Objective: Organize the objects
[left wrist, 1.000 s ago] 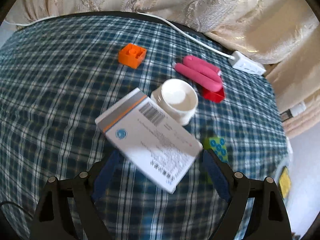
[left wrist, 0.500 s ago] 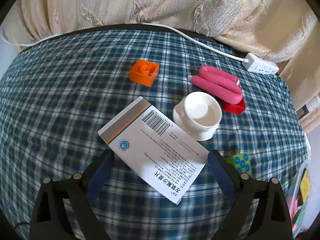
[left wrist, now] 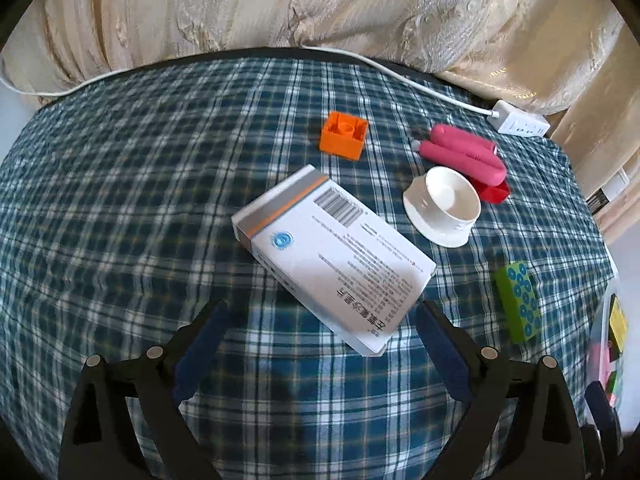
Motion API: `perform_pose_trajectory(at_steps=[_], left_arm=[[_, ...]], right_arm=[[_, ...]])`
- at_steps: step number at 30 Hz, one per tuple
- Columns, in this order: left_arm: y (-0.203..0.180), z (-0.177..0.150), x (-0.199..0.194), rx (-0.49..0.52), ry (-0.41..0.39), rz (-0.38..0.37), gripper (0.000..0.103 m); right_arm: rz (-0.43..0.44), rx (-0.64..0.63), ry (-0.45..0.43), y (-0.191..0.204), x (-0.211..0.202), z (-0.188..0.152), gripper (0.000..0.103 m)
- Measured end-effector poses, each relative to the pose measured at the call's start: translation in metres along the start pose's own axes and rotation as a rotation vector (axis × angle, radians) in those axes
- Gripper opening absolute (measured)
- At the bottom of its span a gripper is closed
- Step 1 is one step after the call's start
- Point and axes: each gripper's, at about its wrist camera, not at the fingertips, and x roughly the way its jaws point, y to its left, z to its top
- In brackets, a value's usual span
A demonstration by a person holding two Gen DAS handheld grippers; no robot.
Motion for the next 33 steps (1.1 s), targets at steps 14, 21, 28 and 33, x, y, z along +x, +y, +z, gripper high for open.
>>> perform_pose_trajectory(at_steps=[14, 21, 28, 33], left_arm=[[0.062, -0.002, -0.007, -0.082, -0.027, 0.128, 0.095], [0.075, 0.0, -0.023, -0.116, -0.079, 0.057, 0.095], [0.047, 0.011, -0.017, -0.073, -0.081, 0.009, 0.095], [0.038, 0.024, -0.011, -0.062, -0.082, 0.026, 0.095]], right_arm=[[-0.006, -0.016, 0.012, 0.008, 0.006, -0.002, 0.082], [-0.004, -0.028, 0.025, 0.014, 0.013, 0.0, 0.082], [-0.021, -0.029, 0.046, 0.014, 0.025, 0.005, 0.082], [-0.036, -0.037, 0.058, 0.014, 0.031, 0.008, 0.082]])
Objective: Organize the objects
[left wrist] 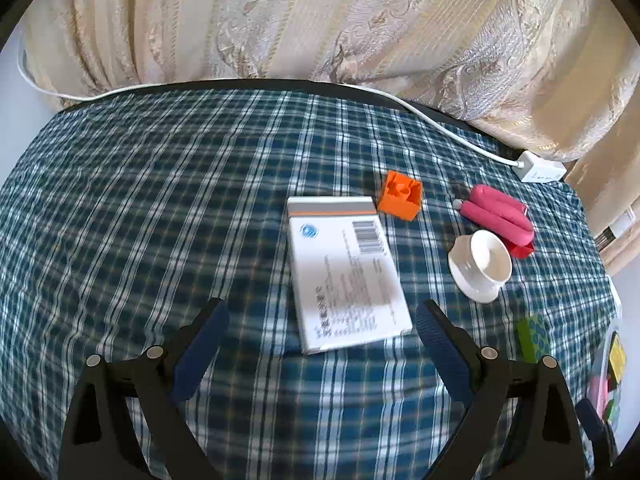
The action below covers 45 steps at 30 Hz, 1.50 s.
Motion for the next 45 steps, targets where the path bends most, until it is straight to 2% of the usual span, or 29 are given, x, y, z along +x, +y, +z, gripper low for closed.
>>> perform_pose_trajectory(at_steps=[10, 22, 25, 27, 28, 29, 35, 45], left_arm=[[-0.01, 0.013, 0.027, 0.026, 0.014, 0.078, 0.095], [-0.003, 0.016, 0.05, 0.052, 0.03, 0.116, 0.094], [-0.004, 0.017, 0.05, 0.072, 0.015, 0.103, 0.089], [-0.006, 0.017, 0.048, 0.09, 0.0, 0.09, 0.078], [-0.006, 0.018, 0.047, 0.097, -0.005, 0.085, 0.07], [-0.008, 0.018, 0.046, 0.105, -0.009, 0.079, 0.064], [-0.013, 0.017, 0.042, 0.126, -0.011, 0.051, 0.064], [-0.023, 0.015, 0.021, 0.145, -0.053, 0.035, 0.064]], right_arm=[[-0.024, -0.018, 0.019, 0.0, 0.01, 0.013, 0.082], [-0.046, -0.014, 0.056, -0.001, 0.036, 0.03, 0.082], [-0.058, -0.025, 0.058, 0.0, 0.043, 0.033, 0.082], [-0.071, -0.038, 0.062, 0.002, 0.048, 0.034, 0.082], [-0.075, -0.042, 0.066, 0.003, 0.051, 0.035, 0.082], [-0.079, -0.047, 0.067, 0.003, 0.053, 0.036, 0.081], [-0.093, -0.079, 0.093, 0.007, 0.065, 0.035, 0.059], [-0.123, -0.112, 0.099, 0.011, 0.076, 0.036, 0.047]])
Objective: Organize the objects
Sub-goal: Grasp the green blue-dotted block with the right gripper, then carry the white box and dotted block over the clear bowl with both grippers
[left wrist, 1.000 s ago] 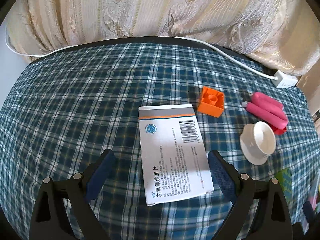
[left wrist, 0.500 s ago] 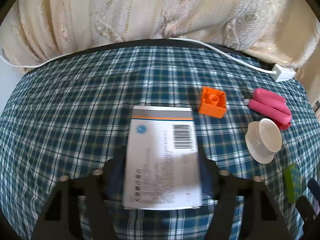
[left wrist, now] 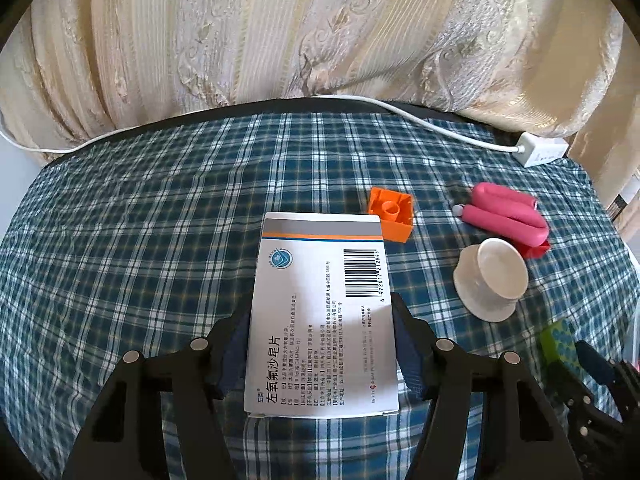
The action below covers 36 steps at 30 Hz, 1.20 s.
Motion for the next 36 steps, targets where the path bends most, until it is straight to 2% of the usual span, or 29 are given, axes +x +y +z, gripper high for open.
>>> perform_pose_trajectory(at_steps=[2, 7, 13, 24, 36], left_arm=[[-0.002, 0.0, -0.003, 0.004, -0.002, -0.004, 0.064], [-0.007, -0.002, -0.009, 0.017, -0.007, -0.014, 0.064], [-0.015, -0.004, -0.015, 0.032, -0.015, -0.03, 0.064], [-0.039, -0.009, -0.028, 0.091, -0.03, -0.085, 0.064], [-0.066, -0.02, -0.048, 0.165, -0.049, -0.154, 0.064]], right_arm=[[-0.01, -0.008, 0.002, 0.002, 0.0, 0.0, 0.045], [-0.019, -0.012, 0.003, 0.002, 0.001, 0.0, 0.032], [0.005, -0.008, -0.003, 0.002, -0.004, -0.004, 0.032], [0.032, 0.032, -0.062, -0.001, -0.043, -0.019, 0.032], [0.003, 0.118, -0.143, -0.032, -0.09, -0.033, 0.032]])
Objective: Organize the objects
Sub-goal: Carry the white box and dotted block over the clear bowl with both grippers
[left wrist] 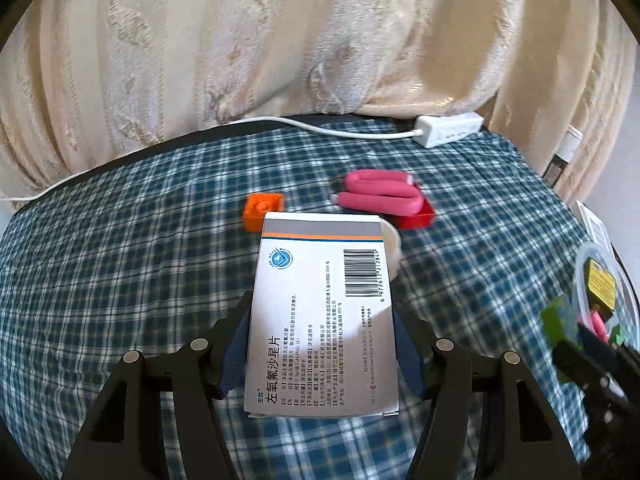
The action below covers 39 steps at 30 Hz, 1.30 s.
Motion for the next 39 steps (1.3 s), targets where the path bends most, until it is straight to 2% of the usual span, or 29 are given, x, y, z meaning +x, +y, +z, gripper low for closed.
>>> perform_pose_trajectory(at_steps=[19, 25, 29, 39], left_arm=[[-0.066, -0.004, -0.023, 0.106, -0.007, -0.105, 0.064], [-0.092, -0.005, -0.027, 0.148, -0.001, -0.137, 0.064], [-0.111, -0.006, -0.032, 0.178, -0.003, -0.156, 0.064], [-0.145, -0.008, -0.037, 0.229, 0.01, -0.193, 0.064]], right_arm=[[-0.206, 0.243, -0.132, -0.125, -0.062, -0.006, 0.032], [-0.271, 0.295, -0.142, -0.166, -0.069, -0.008, 0.032], [-0.291, 0.304, -0.13, -0.185, -0.067, -0.01, 0.032], [-0.273, 0.32, -0.085, -0.216, -0.056, -0.011, 0.032]])
